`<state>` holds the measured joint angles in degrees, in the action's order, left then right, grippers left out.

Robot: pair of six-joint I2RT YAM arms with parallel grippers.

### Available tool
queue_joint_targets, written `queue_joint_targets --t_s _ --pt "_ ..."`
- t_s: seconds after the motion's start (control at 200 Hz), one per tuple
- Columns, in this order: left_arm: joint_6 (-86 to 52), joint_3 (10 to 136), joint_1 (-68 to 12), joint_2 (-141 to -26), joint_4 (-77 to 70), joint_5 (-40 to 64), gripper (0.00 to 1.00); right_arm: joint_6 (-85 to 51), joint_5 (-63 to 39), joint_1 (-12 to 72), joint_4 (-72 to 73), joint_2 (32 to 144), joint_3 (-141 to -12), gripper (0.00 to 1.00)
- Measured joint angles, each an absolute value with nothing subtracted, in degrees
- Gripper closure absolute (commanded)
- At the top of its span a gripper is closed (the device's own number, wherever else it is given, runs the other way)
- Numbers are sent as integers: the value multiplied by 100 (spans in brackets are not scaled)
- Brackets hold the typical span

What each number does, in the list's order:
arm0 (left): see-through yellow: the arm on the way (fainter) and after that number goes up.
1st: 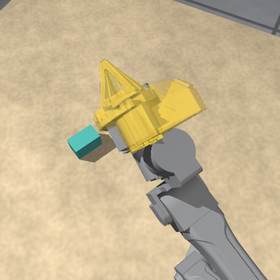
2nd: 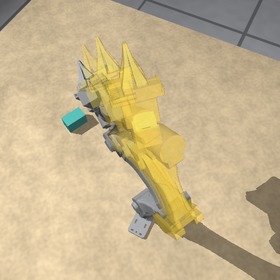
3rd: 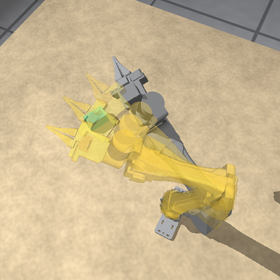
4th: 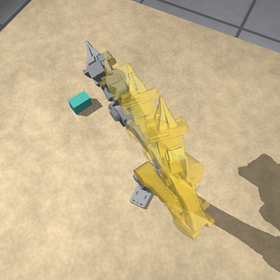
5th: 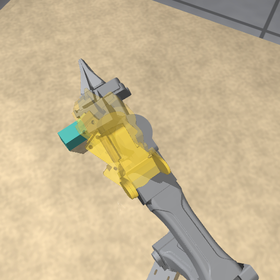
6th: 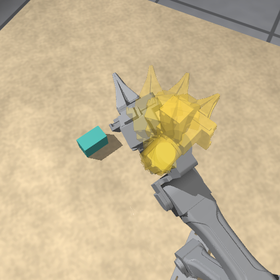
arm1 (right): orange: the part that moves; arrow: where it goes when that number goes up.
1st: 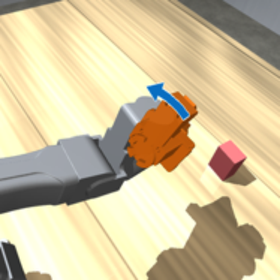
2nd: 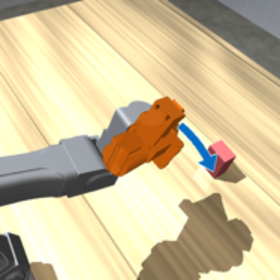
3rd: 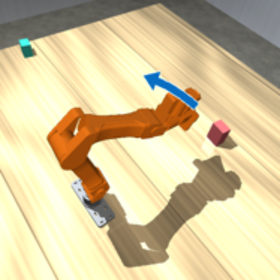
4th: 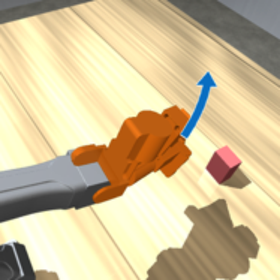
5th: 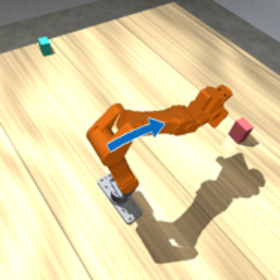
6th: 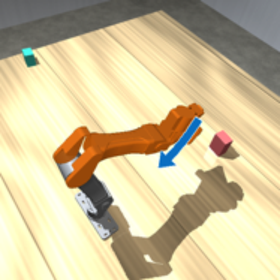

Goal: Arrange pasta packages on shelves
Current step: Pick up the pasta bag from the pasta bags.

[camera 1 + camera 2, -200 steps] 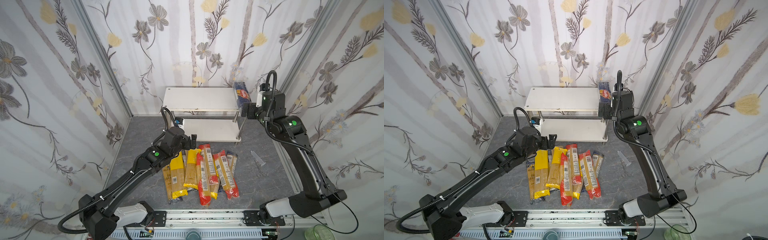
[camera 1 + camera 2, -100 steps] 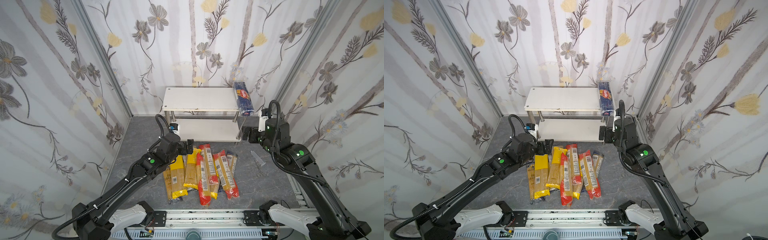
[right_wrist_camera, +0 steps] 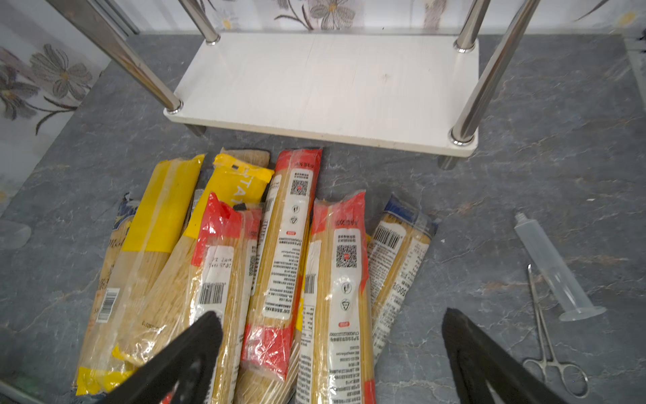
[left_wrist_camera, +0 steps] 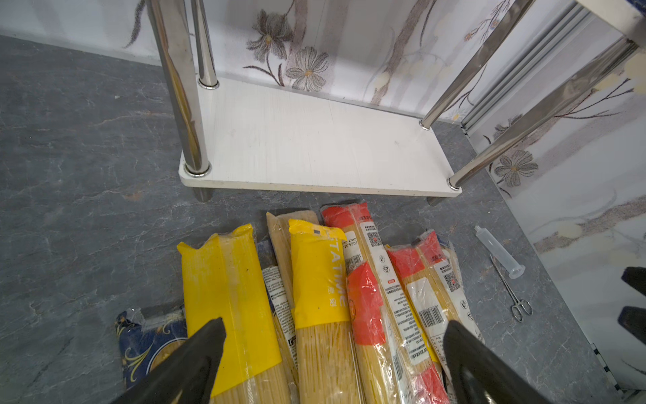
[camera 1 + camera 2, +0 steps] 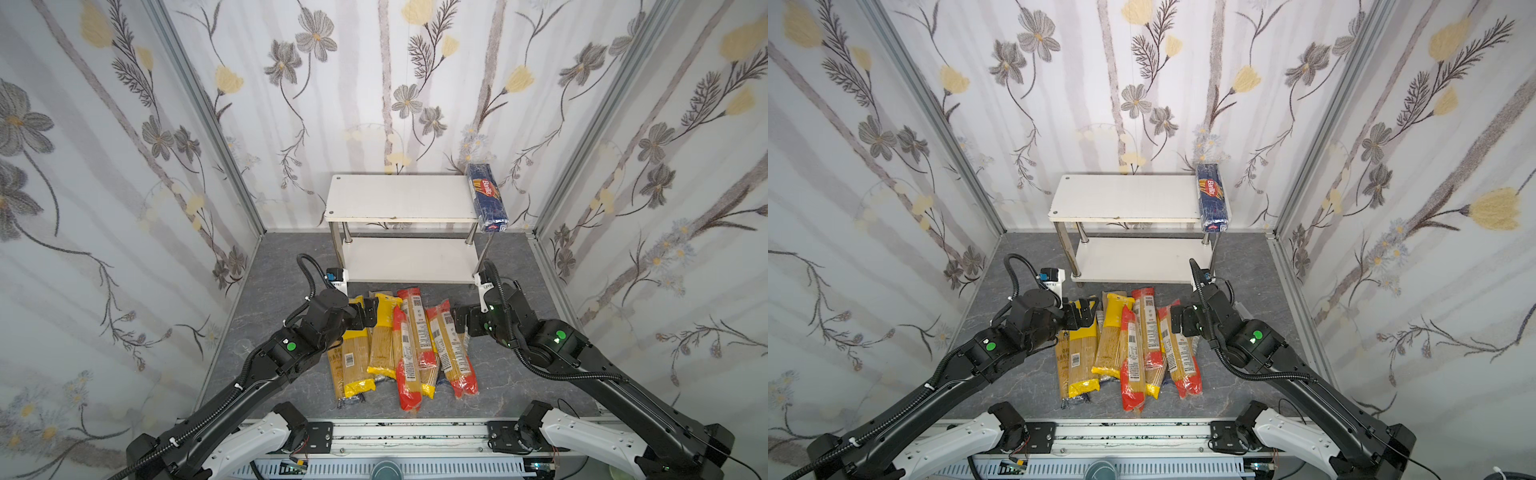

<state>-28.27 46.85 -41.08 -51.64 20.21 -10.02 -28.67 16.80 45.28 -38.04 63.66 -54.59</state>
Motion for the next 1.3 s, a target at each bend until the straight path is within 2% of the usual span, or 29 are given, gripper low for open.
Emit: queue_joint_targets --t_s 0.345,0.774,0.919,1.059,1.124,1.299 --pt "-3046 4320 -4206 -5089 2010 -858 0 -3872 1391 5618 -3607 6501 -4040 2" --pt "-2993 4340 -4215 -5610 1861 -770 0 -4195 1234 5732 -3105 7236 -3323 1" --pt "-2930 4344 -4215 -5662 1813 -770 0 -4193 1234 5730 -2932 7669 -3295 14" --pt "-2864 4401 -4215 -5708 1769 -770 0 -4222 1236 5732 -2888 7865 -3343 49" --pt "-2847 4425 -4215 -5719 1737 -770 0 -4263 1236 5732 -2902 7817 -3382 61" --pt "-2735 4510 -4217 -5734 1737 -768 0 -4248 1020 5732 -3229 7271 -3518 76"
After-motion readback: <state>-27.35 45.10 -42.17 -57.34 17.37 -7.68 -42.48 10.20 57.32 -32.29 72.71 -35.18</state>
